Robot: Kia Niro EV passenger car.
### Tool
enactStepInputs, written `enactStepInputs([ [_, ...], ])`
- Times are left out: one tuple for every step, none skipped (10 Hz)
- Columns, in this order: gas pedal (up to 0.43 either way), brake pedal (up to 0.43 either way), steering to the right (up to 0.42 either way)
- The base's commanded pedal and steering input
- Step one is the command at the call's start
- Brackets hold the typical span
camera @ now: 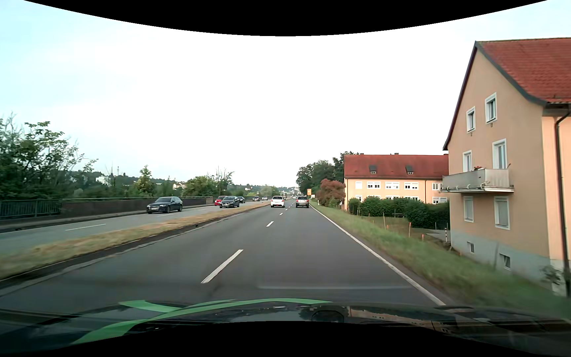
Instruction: Follow the waypoints while adhering to traffic rules and regulations
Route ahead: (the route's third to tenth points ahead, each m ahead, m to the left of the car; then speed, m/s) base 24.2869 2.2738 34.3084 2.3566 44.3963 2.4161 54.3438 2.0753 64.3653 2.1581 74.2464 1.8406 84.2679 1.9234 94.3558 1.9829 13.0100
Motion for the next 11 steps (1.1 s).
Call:
enactStepInputs([
  [0.138, 0.0, -0.001],
  [0.138, 0.0, 0.0],
  [0.13, 0.0, 0.0],
  [0.13, 0.0, 0.0],
  [0.13, 0.0, -0.001],
  [0.13, 0.0, -0.002],
  [0.13, 0.0, -0.002],
  [0.13, 0.0, -0.002],
  [0.13, 0.0, -0.002],
  [0.13, 0.0, -0.003],
  [0.13, 0.0, -0.003],
])
